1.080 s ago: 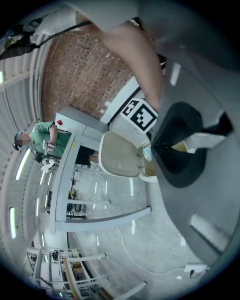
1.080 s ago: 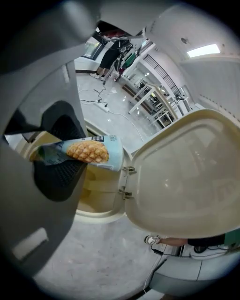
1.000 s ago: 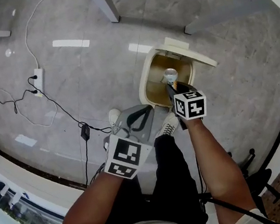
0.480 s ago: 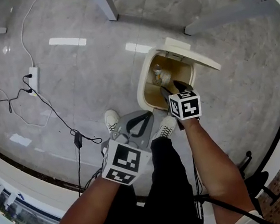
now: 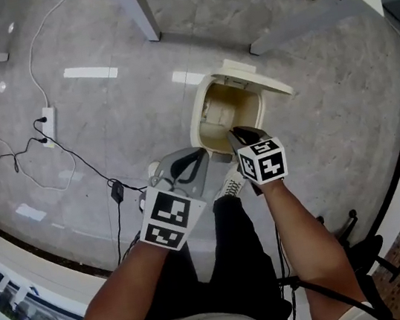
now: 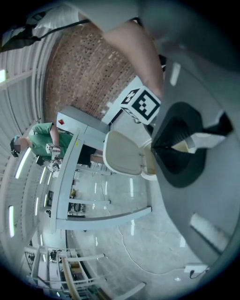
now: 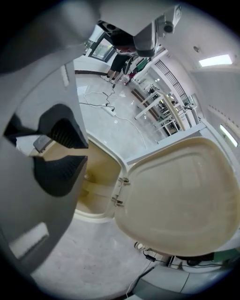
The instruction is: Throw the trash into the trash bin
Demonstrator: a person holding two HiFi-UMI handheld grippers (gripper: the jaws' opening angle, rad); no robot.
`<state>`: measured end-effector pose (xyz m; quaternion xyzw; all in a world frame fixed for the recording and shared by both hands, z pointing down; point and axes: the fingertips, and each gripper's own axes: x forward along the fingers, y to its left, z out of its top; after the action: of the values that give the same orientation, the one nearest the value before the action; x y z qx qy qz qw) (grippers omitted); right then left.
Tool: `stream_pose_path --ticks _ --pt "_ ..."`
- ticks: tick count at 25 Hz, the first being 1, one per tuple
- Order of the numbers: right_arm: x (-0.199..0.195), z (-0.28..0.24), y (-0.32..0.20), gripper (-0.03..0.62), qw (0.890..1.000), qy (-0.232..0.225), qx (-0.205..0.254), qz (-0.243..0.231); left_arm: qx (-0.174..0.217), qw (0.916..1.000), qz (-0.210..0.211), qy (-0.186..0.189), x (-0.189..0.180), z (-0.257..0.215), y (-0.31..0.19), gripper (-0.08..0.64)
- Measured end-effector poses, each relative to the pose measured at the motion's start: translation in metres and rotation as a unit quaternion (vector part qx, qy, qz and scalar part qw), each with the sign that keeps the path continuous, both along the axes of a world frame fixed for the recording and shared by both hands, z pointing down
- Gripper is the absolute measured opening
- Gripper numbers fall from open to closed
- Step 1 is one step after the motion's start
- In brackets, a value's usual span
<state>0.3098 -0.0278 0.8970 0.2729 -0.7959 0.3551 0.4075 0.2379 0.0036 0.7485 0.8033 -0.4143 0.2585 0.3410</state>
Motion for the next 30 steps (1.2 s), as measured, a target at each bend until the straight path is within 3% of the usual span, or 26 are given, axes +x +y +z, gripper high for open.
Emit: stream_pose_path --ticks 2,7,12,19,24,30 --pt "-0.006 -0.019 0.006 0.003 1.0 -0.016 -0.004 -0.004 0.001 1.0 -0.005 0.008 -0.003 -0.011 -0.002 0.008" --pt "-0.016 -0.083 0.019 0.003 0.999 -0.043 0.011 -0.026 0.013 0.9997 -0.005 0.018 -0.011 -0.051 -0.001 0.008" --pt "-0.028 -0.175 0.023 0.003 0.994 -0.065 0.063 -0.058 0.062 0.998 0.001 0.01 -0.036 -0.114 -0.002 0.009" --pt "-0.029 -0.317 0.032 0.003 0.983 -0.142 0.117 -0.015 0.13 0.9909 -0.004 0.032 -0.06 -0.212 0.012 0.009" --pt "-0.032 -0.408 0.04 0.003 0.966 -0.195 0.162 0.038 0.194 0.9772 0.045 0.075 -0.047 -0.286 0.006 0.008" --pt "-0.035 -0.49 0.054 0.002 0.933 -0.242 0.242 0.109 0.234 0.9606 0.086 0.123 -0.041 -0.346 0.012 0.008"
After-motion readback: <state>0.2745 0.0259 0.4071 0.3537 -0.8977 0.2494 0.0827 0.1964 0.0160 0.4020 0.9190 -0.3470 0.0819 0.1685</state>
